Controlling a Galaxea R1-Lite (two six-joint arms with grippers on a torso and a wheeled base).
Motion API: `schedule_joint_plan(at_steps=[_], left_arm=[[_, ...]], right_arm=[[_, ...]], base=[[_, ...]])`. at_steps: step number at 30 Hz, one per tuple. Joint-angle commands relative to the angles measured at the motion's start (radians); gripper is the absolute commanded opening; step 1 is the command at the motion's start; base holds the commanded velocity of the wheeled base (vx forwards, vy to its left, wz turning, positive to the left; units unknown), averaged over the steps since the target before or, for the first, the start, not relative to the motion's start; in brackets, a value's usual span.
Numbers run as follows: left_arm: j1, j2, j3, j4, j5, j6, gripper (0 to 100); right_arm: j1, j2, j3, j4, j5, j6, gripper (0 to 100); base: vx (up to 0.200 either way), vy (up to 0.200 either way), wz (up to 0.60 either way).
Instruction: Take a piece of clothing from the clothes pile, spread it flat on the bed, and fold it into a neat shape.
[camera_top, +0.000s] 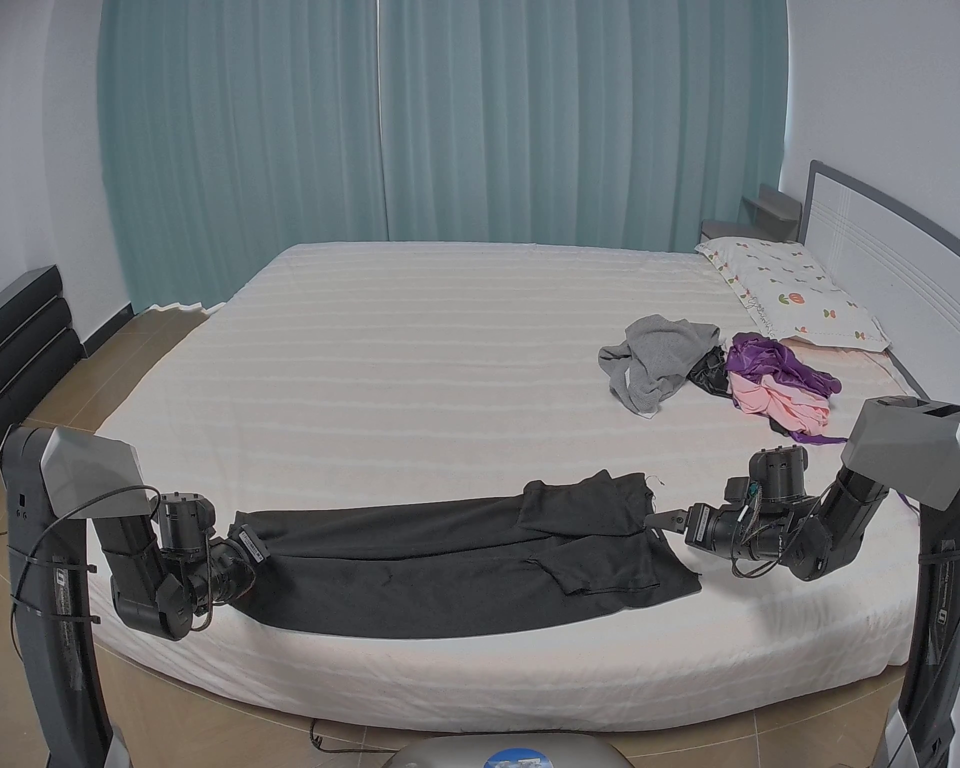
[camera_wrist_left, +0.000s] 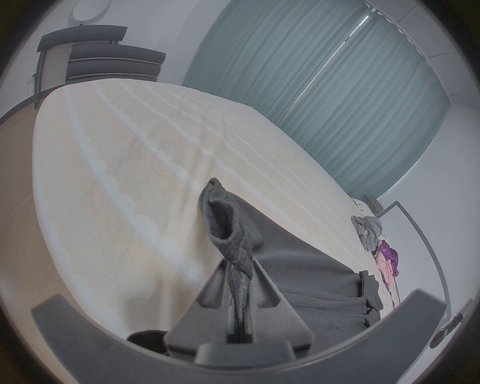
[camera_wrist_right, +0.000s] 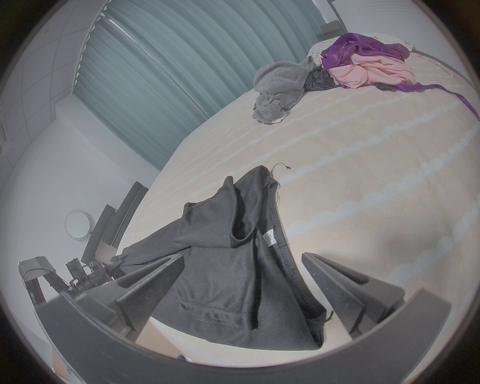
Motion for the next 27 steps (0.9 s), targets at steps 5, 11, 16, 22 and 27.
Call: schedule_joint_plan(at_steps=[5,11,16,22,27], left_arm=[[-0.003,-0.048,0.009,0.000,-0.001,-0.028,0],[-0.036,-0.112,0.016,0.004,0.002,-0.077,0],[-0.093,-0.157,0.025,0.012,0.034,-0.077,0],[-0.164,-0.184,0.012,0.015,0.083,-0.076,0],[-0.239,-0.218,-0.041,0.101,0.129,-0.074,0]], right_arm=[[0.001,0.002,0.000,-0.001,0.001,-0.001,100],[0.001,0.000,0.000,-0.001,0.001,0.001,100],[0.000,-0.001,-0.001,-0.001,0.001,0.001,100],[0.001,-0.001,0.000,-0.002,0.001,0.001,100],[0.001,0.000,0.002,-0.004,-0.001,0.001,100]], base=[[0.000,-0.200,0.00],[0.000,-0.200,0.00],[0.000,-0.200,0.00],[0.000,-0.200,0.00],[0.000,-0.200,0.00]])
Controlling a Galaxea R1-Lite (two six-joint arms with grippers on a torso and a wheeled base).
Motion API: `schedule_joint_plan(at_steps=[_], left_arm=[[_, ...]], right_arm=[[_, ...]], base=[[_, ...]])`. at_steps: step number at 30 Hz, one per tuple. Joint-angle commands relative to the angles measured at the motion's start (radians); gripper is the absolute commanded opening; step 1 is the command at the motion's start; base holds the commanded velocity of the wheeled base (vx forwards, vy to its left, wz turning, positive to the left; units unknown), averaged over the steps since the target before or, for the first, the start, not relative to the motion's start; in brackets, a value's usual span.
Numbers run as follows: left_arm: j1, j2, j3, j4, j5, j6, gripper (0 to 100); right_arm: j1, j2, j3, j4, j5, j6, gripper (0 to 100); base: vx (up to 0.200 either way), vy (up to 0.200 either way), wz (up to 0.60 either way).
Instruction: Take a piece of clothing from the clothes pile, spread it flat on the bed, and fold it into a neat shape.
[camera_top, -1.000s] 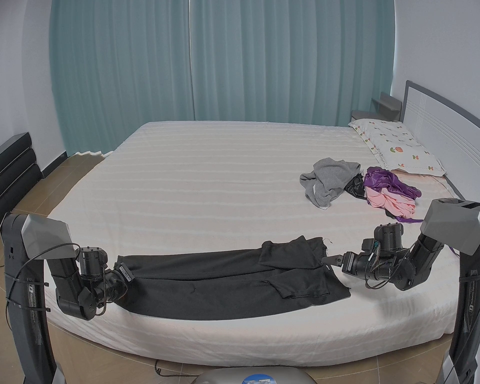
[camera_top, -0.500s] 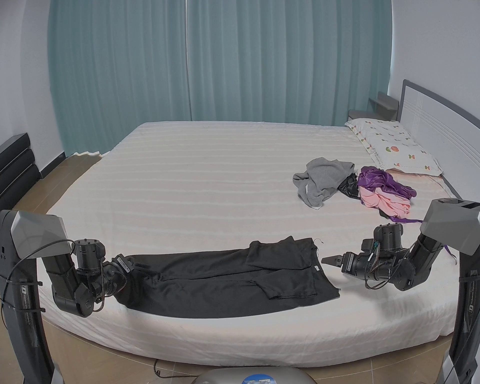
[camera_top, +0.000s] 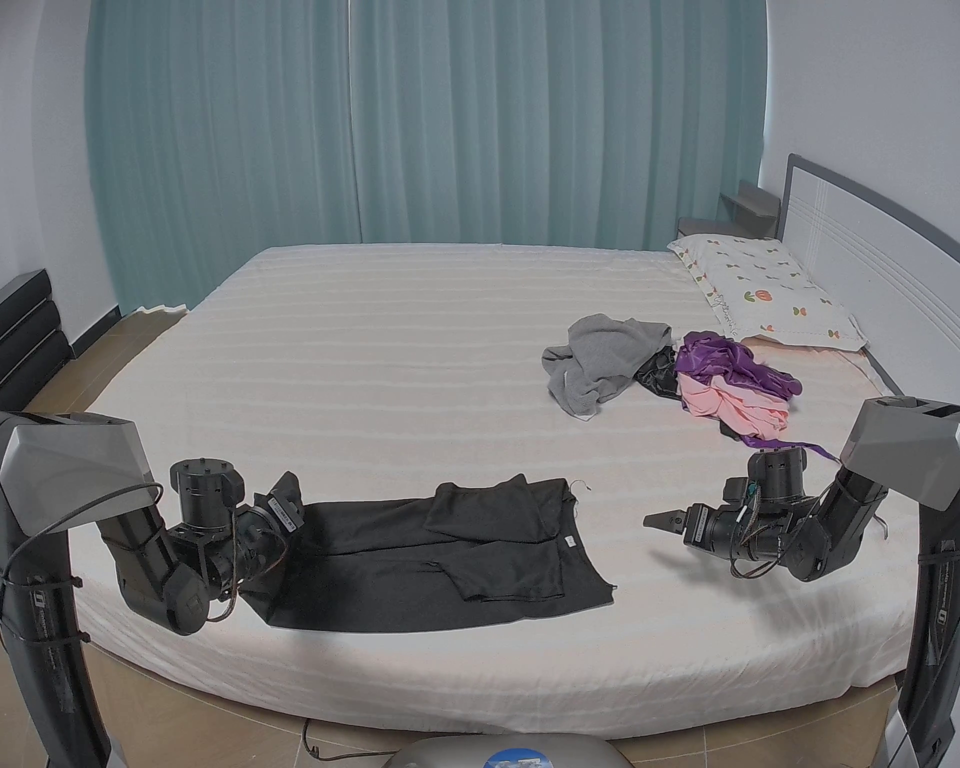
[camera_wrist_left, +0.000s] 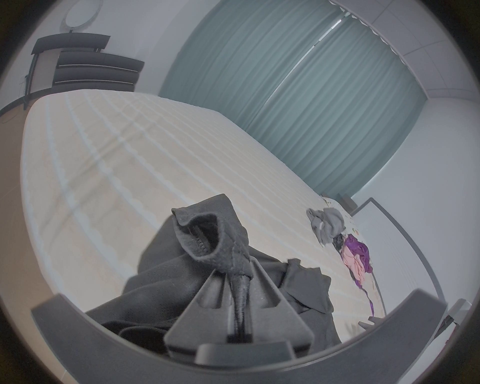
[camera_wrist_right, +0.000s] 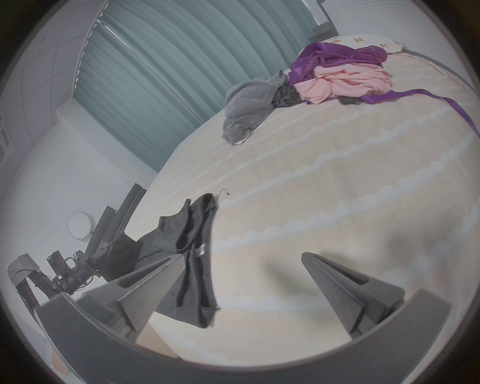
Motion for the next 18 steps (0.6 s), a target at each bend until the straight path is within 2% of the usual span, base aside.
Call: schedule_joint_plan(at_steps=[1,3,8,18], left_arm=[[-0.068,-0.042,-0.065,0.084,0.043,0.002,0],[-0.097,-0.046,-0.116,0.153,0.070,0.001,0],[-0.161,-0.040,-0.211,0.273,0.083,-0.001,0],[-0.253,-0.003,-0.352,0.422,0.103,-0.002,0]], right_arm=[[0.001,0.001,-0.001,-0.002,-0.007,0.000,100],[0.001,0.004,-0.001,-0.005,-0.022,-0.001,100],[0.002,0.007,0.001,-0.008,-0.027,-0.001,100],[0.008,0.007,0.002,-0.006,-0.028,0.000,100]], base=[[0.000,-0.200,0.00],[0.000,-0.200,0.00],[0.000,-0.200,0.00],[0.000,-0.200,0.00]])
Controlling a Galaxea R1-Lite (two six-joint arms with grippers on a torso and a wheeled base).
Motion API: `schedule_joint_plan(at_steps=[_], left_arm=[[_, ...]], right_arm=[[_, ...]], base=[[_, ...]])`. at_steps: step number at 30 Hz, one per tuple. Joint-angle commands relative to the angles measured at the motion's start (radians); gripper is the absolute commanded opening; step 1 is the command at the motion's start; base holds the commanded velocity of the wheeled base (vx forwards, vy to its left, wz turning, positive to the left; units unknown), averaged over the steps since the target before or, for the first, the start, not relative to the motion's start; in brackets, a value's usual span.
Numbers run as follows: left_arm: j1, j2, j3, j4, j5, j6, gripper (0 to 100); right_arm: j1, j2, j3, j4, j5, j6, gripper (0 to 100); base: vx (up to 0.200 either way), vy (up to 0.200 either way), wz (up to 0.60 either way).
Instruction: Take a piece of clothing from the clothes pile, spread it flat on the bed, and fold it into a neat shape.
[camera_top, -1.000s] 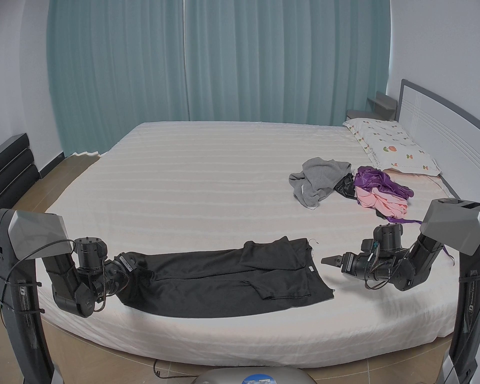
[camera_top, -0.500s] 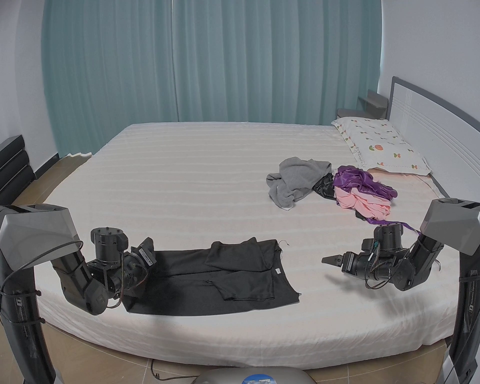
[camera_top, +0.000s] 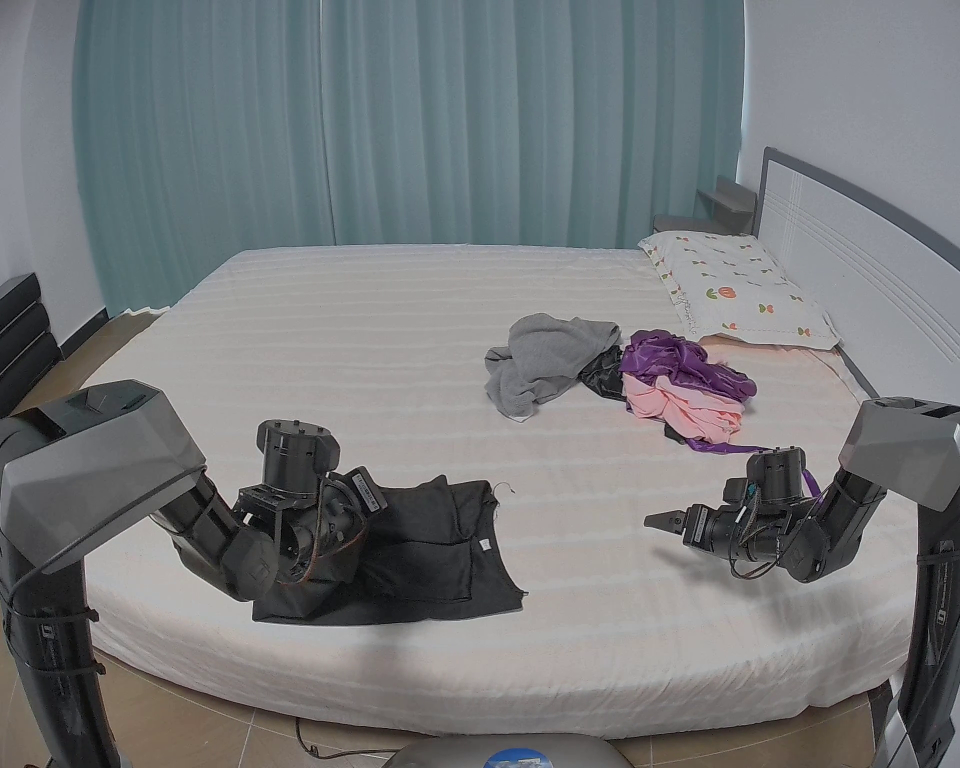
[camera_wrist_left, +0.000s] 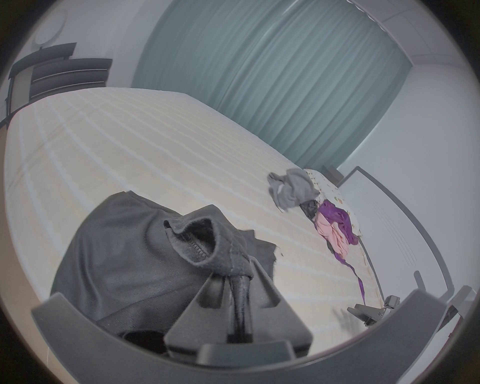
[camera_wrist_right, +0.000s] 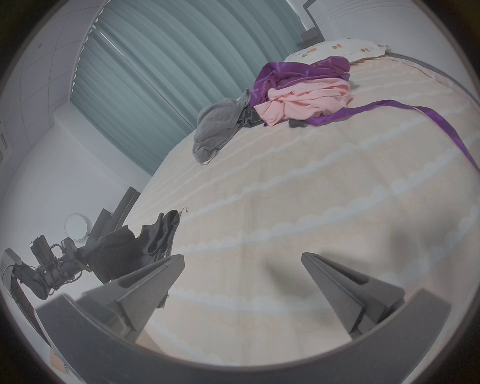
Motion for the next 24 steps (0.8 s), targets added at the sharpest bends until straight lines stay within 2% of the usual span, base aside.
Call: schedule_joint_plan(at_steps=[1,5,9,13,14,24], left_arm=[[-0.043,0.036,-0.068,0.044,0.002,-0.001,0],[-0.056,0.061,-0.099,0.074,0.004,-0.001,0],[-0.065,0.121,-0.180,0.106,0.062,-0.001,0],[-0.086,0.156,-0.205,0.107,0.079,-0.001,0],[-0.092,0.163,-0.226,0.110,0.093,-0.001,100],[-0.125,0.154,-0.259,0.133,0.145,-0.002,100]], right_arm=[[0.006,0.002,0.001,-0.001,-0.001,0.001,100],[0.006,0.003,0.006,-0.001,-0.011,0.000,100],[0.009,0.003,0.006,-0.001,-0.016,0.000,100],[0.014,0.003,0.006,-0.001,-0.017,0.000,100],[0.014,0.003,0.007,-0.001,-0.017,0.000,100],[0.025,-0.001,0.018,-0.003,-0.019,0.001,100]], base=[[0.000,-0.200,0.00],[0.000,0.000,0.00],[0.000,0.000,0.00],[0.000,0.000,0.00],[0.000,0.000,0.00],[0.000,0.000,0.00]])
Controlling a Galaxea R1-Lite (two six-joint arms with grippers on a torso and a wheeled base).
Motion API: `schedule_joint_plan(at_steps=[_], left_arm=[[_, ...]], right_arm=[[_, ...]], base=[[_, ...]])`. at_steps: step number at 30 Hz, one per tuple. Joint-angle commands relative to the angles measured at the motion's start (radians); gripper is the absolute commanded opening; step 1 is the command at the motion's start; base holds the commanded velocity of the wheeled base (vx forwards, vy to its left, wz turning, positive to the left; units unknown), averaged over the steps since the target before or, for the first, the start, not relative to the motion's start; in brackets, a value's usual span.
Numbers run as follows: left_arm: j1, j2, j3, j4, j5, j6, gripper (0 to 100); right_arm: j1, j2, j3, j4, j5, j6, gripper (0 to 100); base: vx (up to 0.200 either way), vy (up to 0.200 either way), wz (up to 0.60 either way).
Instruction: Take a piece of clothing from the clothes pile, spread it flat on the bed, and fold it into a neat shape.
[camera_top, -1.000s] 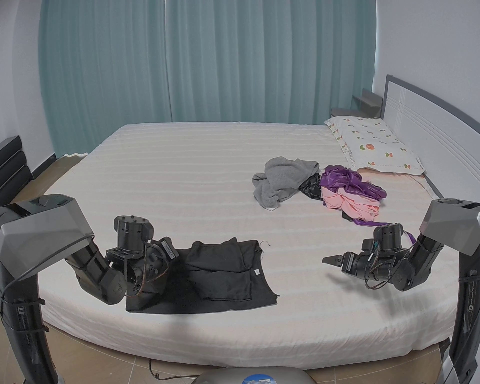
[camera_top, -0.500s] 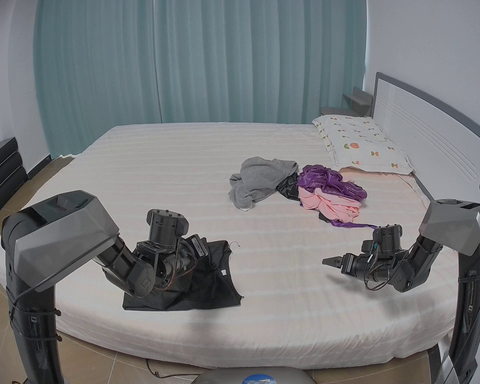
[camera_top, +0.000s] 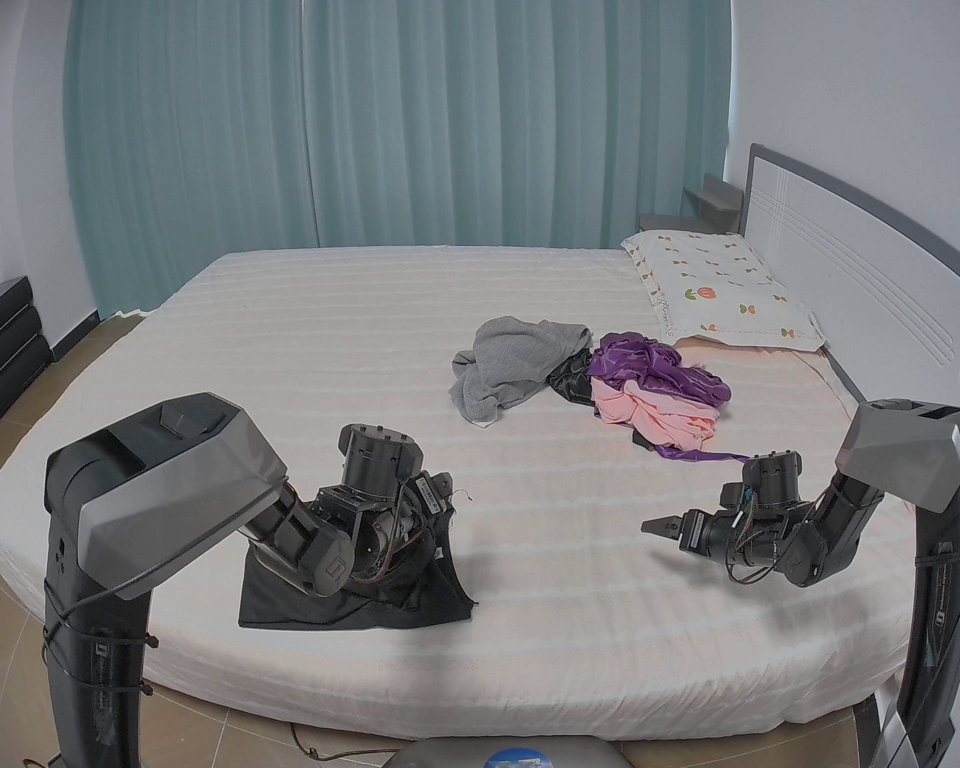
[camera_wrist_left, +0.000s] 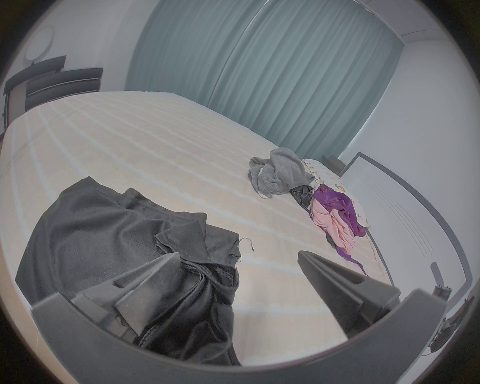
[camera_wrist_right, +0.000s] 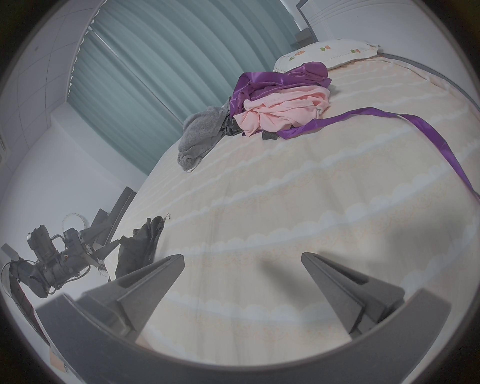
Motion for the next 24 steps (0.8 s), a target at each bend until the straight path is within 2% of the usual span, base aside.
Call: schedule_joint_plan(at_steps=[1,9,16,18,21,22,24], left_arm=[[-0.007,0.000,-0.004,-0.005,0.019,0.000,100],[0.008,-0.127,0.090,-0.007,0.028,-0.052,100],[0.059,-0.207,0.263,-0.036,0.011,-0.184,100],[0.091,-0.224,0.355,-0.111,-0.021,-0.216,100],[0.131,-0.237,0.414,-0.140,-0.055,-0.250,100],[0.148,-0.243,0.428,-0.143,-0.082,-0.279,100],[0.191,-0.250,0.444,-0.160,-0.200,-0.356,100]], right_arm=[[0.007,-0.003,0.007,-0.001,0.001,0.001,100],[0.008,-0.004,0.007,-0.001,0.001,-0.001,100],[0.008,-0.008,0.010,-0.001,0.001,0.003,100],[0.010,-0.001,0.007,0.000,0.001,0.001,100],[0.015,-0.006,0.009,0.000,0.001,0.003,100],[0.021,-0.011,0.010,0.000,-0.001,0.006,100],[0.028,-0.015,0.024,-0.003,-0.016,0.006,100]], base=[[0.000,0.000,0.00],[0.000,0.000,0.00],[0.000,0.000,0.00],[0.000,0.000,0.00],[0.000,0.000,0.00],[0.000,0.000,0.00],[0.000,0.200,0.00]])
